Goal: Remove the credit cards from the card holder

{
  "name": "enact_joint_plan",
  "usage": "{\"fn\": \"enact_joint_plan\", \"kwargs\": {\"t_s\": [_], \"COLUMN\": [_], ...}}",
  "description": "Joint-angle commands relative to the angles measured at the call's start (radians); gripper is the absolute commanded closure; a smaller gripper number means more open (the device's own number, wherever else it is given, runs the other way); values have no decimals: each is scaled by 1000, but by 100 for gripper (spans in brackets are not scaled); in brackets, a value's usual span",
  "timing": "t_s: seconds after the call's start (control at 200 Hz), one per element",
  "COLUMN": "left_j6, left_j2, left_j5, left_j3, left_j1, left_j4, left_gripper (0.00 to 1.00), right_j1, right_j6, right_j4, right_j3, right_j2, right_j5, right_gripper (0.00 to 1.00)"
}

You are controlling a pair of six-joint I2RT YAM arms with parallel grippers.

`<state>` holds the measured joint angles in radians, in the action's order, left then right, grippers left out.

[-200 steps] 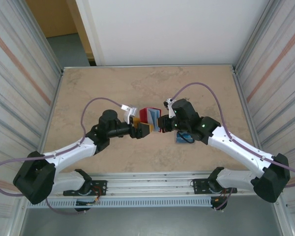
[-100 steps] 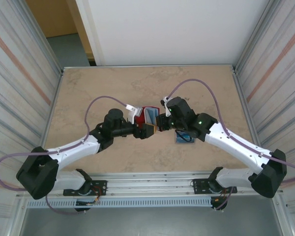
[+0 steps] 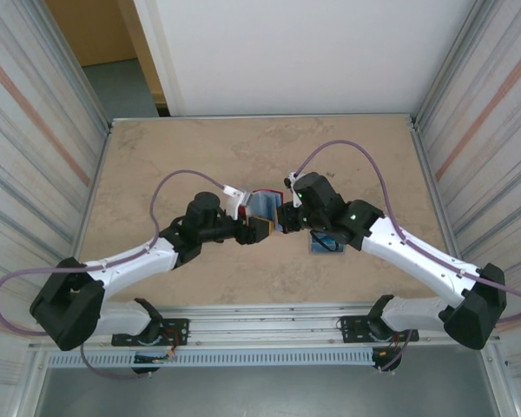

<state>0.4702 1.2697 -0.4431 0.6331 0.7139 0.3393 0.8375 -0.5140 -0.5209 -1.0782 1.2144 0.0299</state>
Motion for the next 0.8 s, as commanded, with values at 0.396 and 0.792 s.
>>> {"fn": "enact_joint_plan", "kwargs": {"t_s": [0.396,0.792], "left_j6": [23,12], "left_j2": [-49,-3], "left_j5": [-44,-9], "left_j3": [-10,25], "left_j1": [-5,-4], "left_j4": [51,-4], "left_gripper": [7,1], "right_j1": [-4,-4], "right_j6": [21,16], "right_j4": [28,33], "right_j3": [-21,-22], "right_j2": [-52,-52], "right_j5": [-3,-25], "right_gripper": [100,100]}}
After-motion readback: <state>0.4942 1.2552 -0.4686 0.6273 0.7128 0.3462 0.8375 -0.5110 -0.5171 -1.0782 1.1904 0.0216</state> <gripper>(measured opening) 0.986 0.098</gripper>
